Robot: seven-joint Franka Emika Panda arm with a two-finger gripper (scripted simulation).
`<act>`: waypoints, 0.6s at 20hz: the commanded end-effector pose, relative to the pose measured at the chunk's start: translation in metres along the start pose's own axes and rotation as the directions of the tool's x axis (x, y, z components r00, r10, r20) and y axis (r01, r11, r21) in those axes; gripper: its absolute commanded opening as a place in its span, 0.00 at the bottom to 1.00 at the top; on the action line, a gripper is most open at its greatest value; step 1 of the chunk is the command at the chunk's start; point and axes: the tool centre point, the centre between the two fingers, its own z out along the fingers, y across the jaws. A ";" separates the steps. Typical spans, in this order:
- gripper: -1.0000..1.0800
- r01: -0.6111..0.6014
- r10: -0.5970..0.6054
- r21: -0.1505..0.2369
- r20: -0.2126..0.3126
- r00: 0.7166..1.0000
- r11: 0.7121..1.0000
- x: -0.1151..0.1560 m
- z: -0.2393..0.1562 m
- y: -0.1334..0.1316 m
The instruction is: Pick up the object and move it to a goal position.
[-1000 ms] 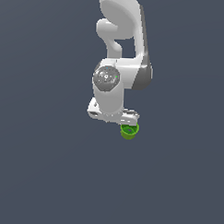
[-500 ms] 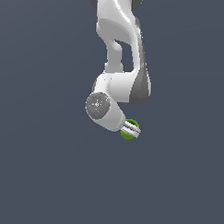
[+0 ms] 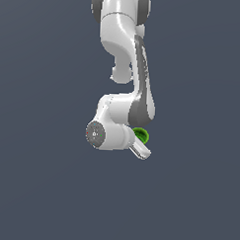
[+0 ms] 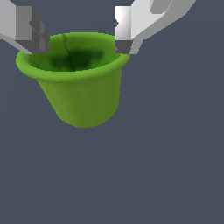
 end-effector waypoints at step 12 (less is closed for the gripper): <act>0.62 -0.284 0.261 0.085 0.214 0.941 0.955 0.001 0.026 -0.027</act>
